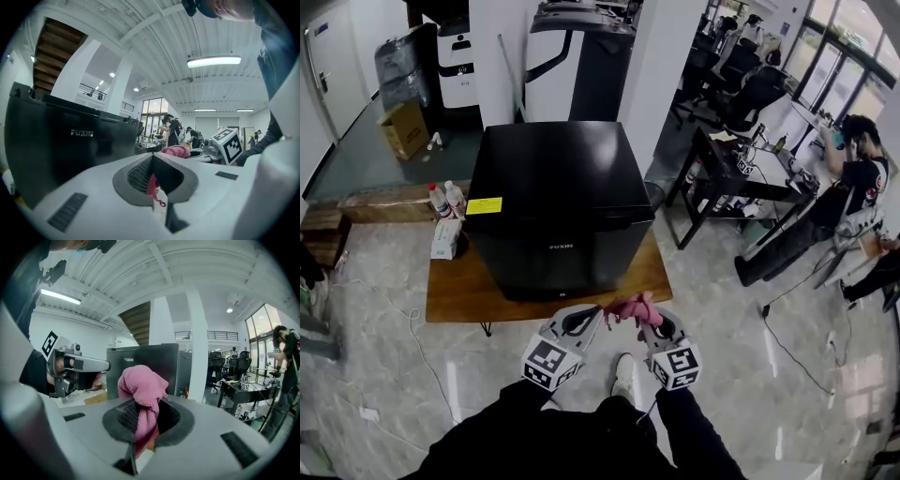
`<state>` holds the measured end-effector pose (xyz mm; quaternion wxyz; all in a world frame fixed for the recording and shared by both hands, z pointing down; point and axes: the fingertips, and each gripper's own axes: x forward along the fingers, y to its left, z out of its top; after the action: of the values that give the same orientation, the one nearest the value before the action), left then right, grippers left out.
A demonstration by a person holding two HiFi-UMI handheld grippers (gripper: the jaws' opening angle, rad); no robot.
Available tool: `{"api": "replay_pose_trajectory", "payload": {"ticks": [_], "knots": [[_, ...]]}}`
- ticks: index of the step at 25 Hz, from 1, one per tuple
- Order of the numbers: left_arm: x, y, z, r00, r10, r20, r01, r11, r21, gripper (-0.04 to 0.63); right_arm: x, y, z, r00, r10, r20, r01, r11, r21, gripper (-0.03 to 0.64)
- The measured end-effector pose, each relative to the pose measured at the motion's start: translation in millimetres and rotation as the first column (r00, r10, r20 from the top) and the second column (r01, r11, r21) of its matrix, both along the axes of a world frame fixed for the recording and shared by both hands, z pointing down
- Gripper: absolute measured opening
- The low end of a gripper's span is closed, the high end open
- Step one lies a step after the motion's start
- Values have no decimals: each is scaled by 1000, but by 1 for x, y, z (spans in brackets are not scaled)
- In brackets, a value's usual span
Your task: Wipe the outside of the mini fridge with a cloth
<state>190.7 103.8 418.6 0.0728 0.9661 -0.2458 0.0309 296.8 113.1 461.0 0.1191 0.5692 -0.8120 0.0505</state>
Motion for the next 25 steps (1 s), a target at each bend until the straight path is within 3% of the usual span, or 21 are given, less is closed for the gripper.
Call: {"api": "replay_pose_trajectory", "payload": {"ticks": [6,12,15,19,25], "knots": [[71,-25,-19,997,-58,-44,61,997,52,5,76,-53,-9,999,-34,-8,35,999,37,49],[140,-70,-24,986,-149,-73,152,987,46,5,122,-129,-20,980,-150,-127,159,986,58,49],[170,-81,-15,985,-149,-81,150,989,-4,5,132,-161,-20,951,-221,-218,235,971,42,49],[200,-91,-5,981,-192,-41,192,981,7,5,136,-195,-21,899,-318,-302,351,934,60,49],[216,-112,3,957,-290,-5,290,957,0,5,122,-224,-30,860,-417,-293,461,882,97,49]]}}
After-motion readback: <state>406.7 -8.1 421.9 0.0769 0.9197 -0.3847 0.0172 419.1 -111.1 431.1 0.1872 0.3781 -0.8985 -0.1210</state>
